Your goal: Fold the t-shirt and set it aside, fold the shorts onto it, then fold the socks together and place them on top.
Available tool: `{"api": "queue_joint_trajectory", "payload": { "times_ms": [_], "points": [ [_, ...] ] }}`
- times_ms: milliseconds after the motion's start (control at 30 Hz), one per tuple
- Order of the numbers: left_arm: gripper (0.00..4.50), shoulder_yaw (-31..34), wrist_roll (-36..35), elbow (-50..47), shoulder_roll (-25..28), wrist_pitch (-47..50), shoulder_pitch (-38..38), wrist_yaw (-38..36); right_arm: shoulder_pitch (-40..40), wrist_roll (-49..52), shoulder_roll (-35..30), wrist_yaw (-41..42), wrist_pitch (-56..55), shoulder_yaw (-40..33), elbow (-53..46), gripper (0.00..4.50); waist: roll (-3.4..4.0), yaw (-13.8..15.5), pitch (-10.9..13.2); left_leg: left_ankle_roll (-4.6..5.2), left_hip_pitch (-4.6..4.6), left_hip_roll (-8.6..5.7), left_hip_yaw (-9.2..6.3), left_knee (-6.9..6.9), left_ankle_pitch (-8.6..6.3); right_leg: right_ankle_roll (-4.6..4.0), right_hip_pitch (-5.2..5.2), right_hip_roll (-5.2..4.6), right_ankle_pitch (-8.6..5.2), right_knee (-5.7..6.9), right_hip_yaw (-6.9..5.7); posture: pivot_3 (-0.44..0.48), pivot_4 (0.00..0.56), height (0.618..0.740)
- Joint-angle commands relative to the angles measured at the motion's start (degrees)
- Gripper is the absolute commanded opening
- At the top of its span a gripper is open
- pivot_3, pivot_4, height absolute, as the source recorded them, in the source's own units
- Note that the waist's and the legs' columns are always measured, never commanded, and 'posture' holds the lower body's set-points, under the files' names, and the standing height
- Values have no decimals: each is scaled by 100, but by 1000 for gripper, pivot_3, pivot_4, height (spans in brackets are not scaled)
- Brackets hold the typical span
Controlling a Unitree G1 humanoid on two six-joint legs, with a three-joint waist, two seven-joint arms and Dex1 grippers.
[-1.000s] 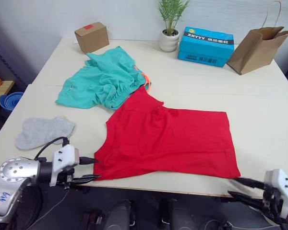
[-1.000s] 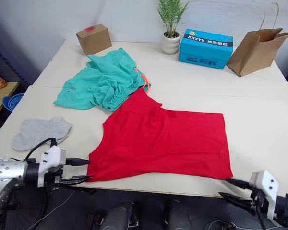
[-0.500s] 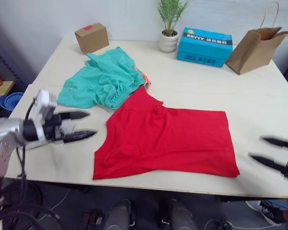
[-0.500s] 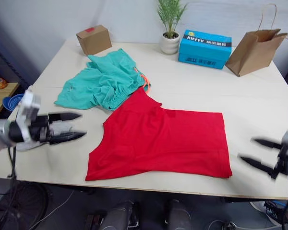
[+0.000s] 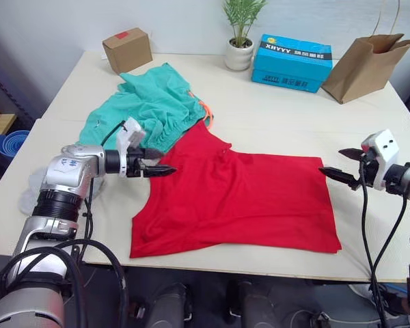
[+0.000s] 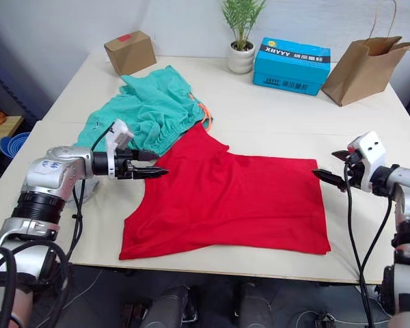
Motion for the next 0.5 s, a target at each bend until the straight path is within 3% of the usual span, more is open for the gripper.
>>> {"api": "queue_joint_trajectory", "payload": {
  "times_ms": [33,167,367,500],
  "points": [
    [4443,132,137,129,11,100,-327,56,-456,-258,-19,-31,-161,86,618,4496,-6,-34,4,0,-1,0,-3,3,1,1,1,-3,1,3,-1,0,150,740],
    [4443,54,347,512,15,146,-531,-56,-936,-617,-46,97,-8,350,1244,4496,-6,-54,4,-1,1,0,-4,7,2,1,1,-6,1,11,1,0,150,740],
    [4443,-20,837,1586,-461,62,-1047,495,-1526,-949,199,-184,102,445,1900,4496,-6,-81,4,-3,1,-2,-5,7,3,1,2,-5,1,14,-1,0,150,740],
    [4443,54,894,1915,-707,175,-1193,448,-1844,-1076,505,-239,274,482,2115,4496,-6,-131,4,-4,2,-2,-5,7,4,1,2,-5,1,19,-2,0,150,740]
  ]
}}
